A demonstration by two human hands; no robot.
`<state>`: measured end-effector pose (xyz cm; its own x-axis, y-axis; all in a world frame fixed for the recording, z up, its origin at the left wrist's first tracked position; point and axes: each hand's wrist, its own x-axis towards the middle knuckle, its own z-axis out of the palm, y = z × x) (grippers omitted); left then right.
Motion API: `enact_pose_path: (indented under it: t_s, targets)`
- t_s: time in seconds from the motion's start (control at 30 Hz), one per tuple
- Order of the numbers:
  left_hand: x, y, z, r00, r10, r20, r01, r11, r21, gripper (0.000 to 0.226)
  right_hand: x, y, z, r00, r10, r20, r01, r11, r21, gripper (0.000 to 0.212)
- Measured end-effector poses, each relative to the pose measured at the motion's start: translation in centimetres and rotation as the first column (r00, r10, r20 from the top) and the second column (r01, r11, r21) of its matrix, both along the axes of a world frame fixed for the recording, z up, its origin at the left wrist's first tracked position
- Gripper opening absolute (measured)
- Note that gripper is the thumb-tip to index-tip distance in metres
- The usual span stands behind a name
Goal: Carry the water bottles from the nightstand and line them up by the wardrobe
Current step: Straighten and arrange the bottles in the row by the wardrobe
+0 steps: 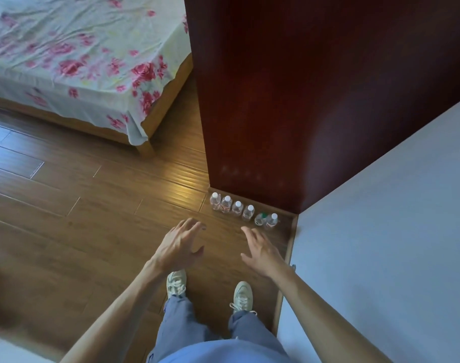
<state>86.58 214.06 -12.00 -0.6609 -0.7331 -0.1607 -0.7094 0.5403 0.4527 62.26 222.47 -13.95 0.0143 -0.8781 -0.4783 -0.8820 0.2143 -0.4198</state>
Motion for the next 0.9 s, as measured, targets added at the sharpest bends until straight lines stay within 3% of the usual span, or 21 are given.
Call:
enact_pose_path:
  t_s: [0.5, 0.9]
  targets:
    - [12.9, -9.6, -3.0, 0.993, -0.086, 0.081, 0.075, 0.989, 0.129, 0.058, 11.1, -7.3, -0.3, 0.941, -0.339, -0.01, 0.339, 0.941, -0.011, 0.072]
    - [13.1, -13.2, -5.7, 0.984, -0.16, 0.078, 0.147, 0.978, 0.146, 0.055, 13.7, -7.3, -3.4, 0.911, -0.412, 0.01, 0.41, 0.909, 0.074, 0.072]
